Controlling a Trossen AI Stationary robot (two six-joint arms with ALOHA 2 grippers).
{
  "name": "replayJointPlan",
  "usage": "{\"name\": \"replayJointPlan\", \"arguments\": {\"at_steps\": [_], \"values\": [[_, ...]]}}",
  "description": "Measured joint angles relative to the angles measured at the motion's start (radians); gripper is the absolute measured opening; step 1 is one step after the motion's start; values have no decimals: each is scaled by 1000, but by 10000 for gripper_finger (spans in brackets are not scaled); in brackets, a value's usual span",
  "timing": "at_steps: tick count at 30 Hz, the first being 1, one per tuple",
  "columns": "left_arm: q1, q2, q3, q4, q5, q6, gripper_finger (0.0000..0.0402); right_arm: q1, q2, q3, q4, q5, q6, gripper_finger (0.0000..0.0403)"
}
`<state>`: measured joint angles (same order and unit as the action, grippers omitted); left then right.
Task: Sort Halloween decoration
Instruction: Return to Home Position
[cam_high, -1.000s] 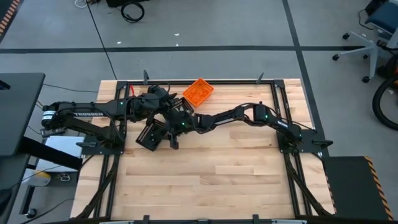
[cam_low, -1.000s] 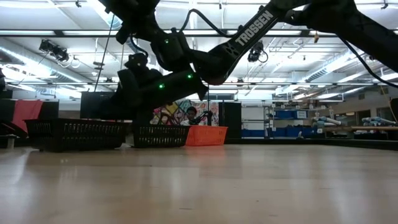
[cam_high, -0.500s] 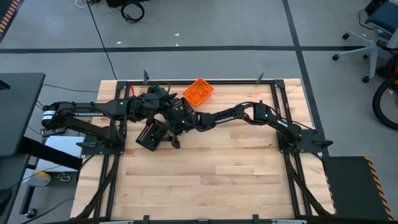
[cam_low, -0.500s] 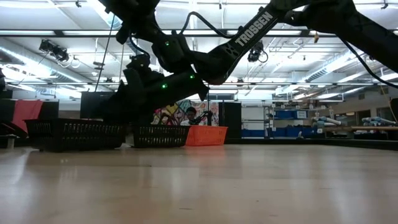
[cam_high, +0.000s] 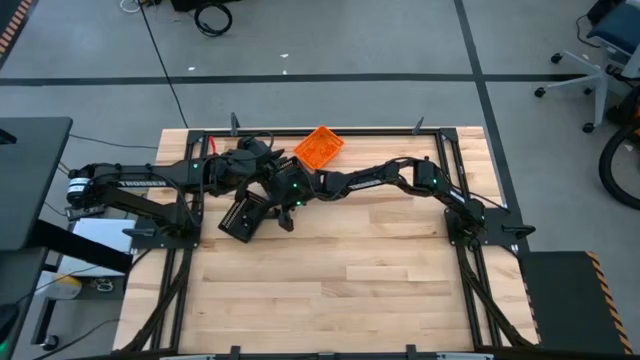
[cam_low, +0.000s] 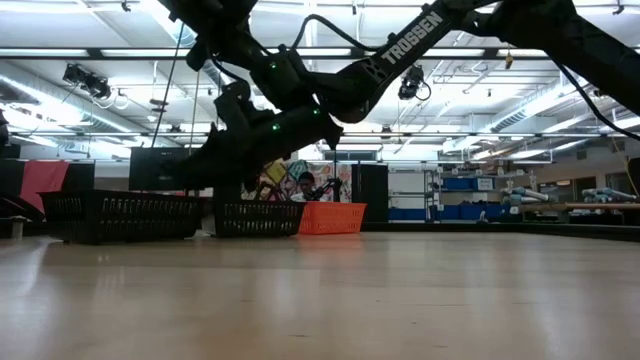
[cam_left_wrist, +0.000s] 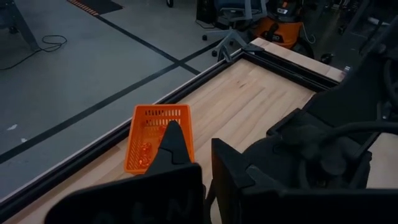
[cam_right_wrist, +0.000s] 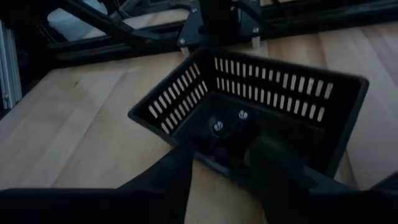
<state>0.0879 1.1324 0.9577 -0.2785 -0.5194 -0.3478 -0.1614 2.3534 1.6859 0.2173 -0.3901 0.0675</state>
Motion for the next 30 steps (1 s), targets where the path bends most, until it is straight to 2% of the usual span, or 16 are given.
{"name": "replayJointPlan", "arguments": {"at_steps": [6, 9, 14, 20, 24, 30], "values": [[0, 0, 0, -2, 0, 0, 0, -3, 0, -5, -32, -8, -7, 120], [0, 0, 0, -1, 0, 0, 0, -6, -34, -70, -2, -8, 0, 102], [0, 0, 0, -4, 3, 0, 0, -23, -159, -279, 128, 42, -14, 80], [-1, -1, 0, -2, 6, 0, 0, -49, -322, -560, 267, 111, 11, 75], [-1, -1, 0, -2, 5, 0, 0, -66, -445, -728, 290, 135, 44, 75], [-1, -1, 0, -2, 4, 0, 0, -75, -671, -973, 342, 261, 49, 75]]}}
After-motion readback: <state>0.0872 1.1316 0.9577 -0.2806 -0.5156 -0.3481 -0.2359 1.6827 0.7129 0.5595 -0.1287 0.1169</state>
